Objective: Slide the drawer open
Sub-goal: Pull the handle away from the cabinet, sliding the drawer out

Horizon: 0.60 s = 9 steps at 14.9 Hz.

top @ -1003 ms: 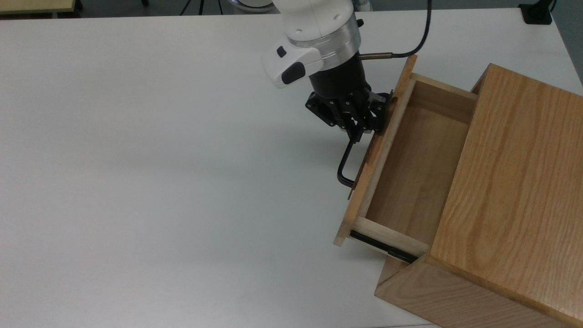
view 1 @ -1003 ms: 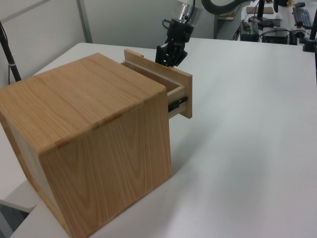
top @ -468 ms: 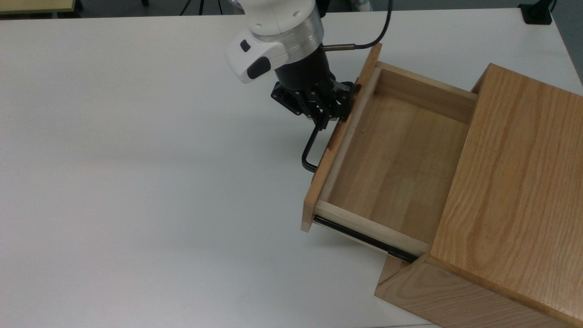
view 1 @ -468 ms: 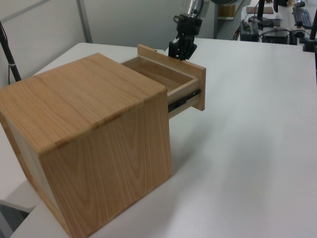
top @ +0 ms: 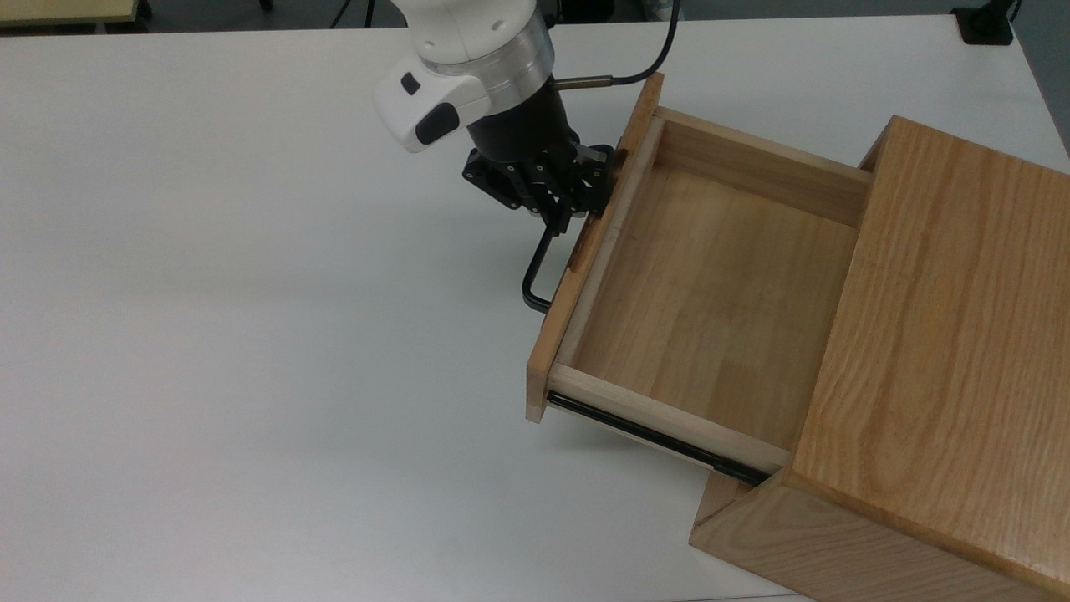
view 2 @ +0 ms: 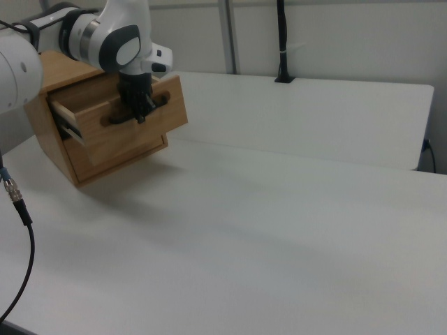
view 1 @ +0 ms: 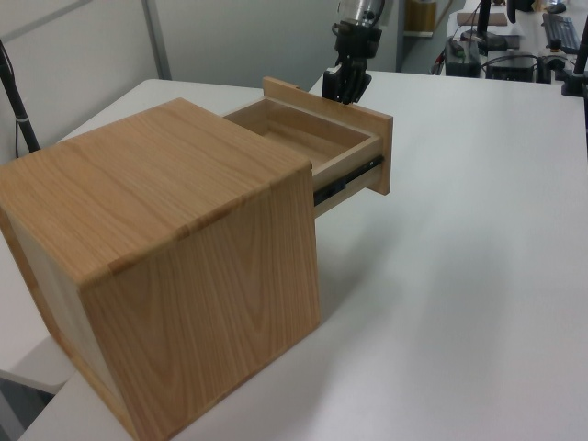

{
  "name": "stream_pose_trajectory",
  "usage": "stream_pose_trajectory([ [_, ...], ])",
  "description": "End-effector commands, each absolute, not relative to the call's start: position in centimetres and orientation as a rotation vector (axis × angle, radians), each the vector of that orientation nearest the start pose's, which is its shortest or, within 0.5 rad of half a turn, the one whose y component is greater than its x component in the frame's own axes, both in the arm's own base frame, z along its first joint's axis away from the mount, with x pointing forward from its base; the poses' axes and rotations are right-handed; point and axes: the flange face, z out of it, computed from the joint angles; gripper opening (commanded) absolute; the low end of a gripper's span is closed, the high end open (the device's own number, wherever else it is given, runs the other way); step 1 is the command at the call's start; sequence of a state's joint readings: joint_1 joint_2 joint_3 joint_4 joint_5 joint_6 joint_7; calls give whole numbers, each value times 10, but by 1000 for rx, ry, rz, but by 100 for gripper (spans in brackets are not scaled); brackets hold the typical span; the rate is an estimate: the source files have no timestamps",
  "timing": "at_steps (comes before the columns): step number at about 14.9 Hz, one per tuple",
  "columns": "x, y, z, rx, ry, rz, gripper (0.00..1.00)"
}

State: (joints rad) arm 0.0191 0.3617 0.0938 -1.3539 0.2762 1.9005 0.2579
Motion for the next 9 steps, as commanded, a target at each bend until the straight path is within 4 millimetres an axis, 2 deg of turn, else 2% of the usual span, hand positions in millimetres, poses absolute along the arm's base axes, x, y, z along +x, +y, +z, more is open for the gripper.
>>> stream_pose_trajectory([
  [1,665,53,544,-2871,142,-155,15],
  [3,663,40,546,-2872,156,-149,33],
  [4,662,35,549,-2874,165,-151,71],
  [5,661,31,549,-2874,181,-142,100],
  [7,658,27,558,-2917,176,-162,100],
  [9,647,7,572,-2925,210,-134,100],
])
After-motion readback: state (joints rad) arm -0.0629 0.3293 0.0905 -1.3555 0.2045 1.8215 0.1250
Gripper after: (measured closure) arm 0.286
